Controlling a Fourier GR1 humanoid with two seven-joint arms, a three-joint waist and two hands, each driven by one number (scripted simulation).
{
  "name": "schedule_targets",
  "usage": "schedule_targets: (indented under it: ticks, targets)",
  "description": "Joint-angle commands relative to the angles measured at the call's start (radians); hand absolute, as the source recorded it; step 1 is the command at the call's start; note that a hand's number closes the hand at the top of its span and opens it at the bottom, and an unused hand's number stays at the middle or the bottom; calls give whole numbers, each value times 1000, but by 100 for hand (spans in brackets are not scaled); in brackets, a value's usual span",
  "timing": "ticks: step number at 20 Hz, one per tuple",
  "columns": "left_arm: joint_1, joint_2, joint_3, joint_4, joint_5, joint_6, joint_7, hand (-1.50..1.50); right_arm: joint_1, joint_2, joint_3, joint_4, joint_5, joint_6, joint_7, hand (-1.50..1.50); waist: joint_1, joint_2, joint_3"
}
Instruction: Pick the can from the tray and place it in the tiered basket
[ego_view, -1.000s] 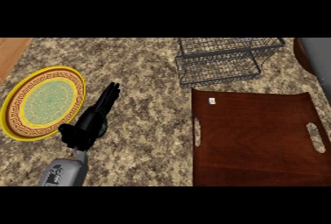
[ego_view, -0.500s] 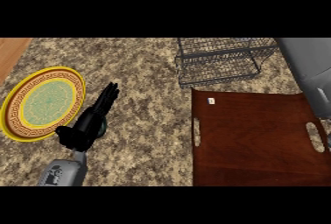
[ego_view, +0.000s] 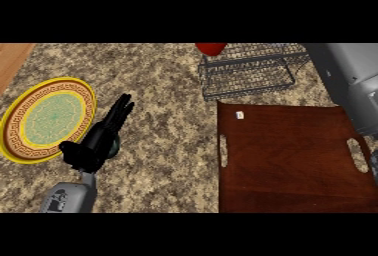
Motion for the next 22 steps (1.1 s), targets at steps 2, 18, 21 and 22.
schedule_targets:
  ticks: [2,18,21,22]
  targets:
    - [43,-2,-2,42,-16,1,-18,0,18,-46,-42,-42,-29,-122,-4,-150,-6,3,-5]
    - [35,-23,-11,22,-27,10,-10,0,219,-484,-215,-73,-111,-256,-262,-150,0,17,-2]
    - [68,-18,-18,10,-24,-8,-30,0,224,-567,-232,-34,-119,-187,-238,-150,26,24,-2]
    - [50,-12,-5,18,-31,3,-30,0,254,-585,-240,-38,-124,-169,-279,-150,20,23,-1]
